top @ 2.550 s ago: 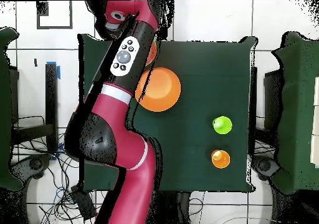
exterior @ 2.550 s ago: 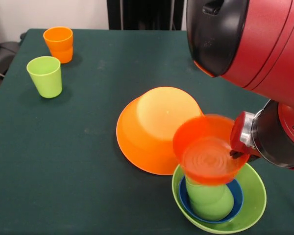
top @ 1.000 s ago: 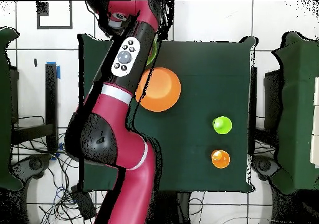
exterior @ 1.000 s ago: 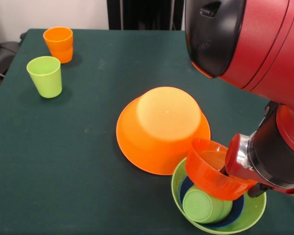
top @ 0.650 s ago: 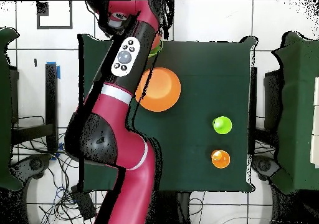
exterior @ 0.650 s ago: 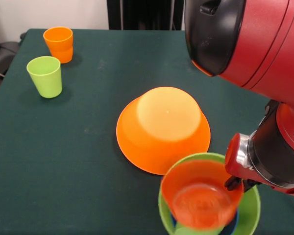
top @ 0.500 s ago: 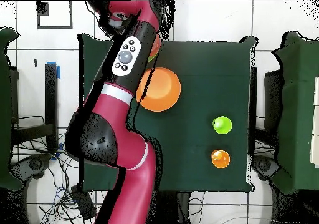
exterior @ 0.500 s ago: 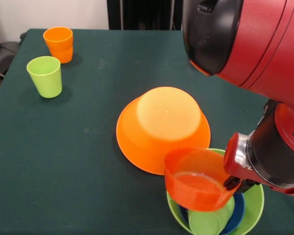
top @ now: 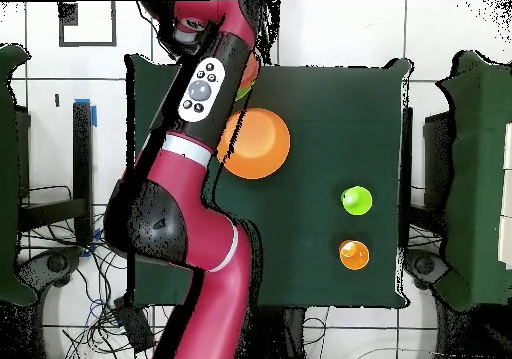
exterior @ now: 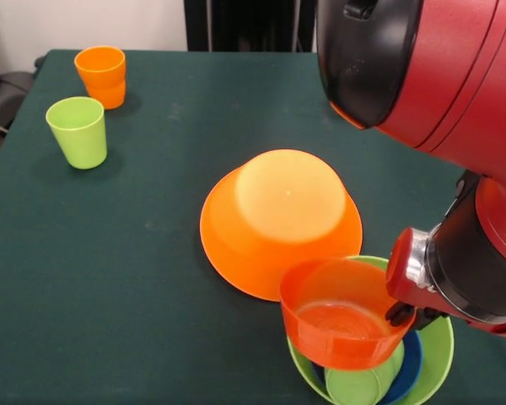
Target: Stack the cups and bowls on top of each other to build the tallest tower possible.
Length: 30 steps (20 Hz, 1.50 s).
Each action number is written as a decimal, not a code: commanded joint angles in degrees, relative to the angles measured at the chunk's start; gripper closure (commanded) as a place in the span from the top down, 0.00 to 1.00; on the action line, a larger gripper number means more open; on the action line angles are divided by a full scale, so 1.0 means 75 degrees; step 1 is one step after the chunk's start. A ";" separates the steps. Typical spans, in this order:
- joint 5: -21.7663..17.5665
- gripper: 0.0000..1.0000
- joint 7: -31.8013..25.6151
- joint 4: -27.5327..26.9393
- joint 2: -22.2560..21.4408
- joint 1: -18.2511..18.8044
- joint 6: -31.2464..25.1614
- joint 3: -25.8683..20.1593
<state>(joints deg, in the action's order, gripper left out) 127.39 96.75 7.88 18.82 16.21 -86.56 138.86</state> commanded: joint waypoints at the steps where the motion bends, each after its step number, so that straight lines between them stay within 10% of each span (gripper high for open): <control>1: 0.0615 0.00 -0.2830 -0.0551 -0.0235 0.0220 -0.1243 0.1536; 15: 0.2356 0.00 -0.3495 -0.0309 -0.0655 0.0369 -0.2637 0.3554; 30: 0.0034 0.00 -0.2867 -0.0138 -0.0246 0.0498 -0.2384 0.2504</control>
<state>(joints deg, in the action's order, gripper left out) 137.43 88.29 10.07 15.30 17.75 -103.02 156.45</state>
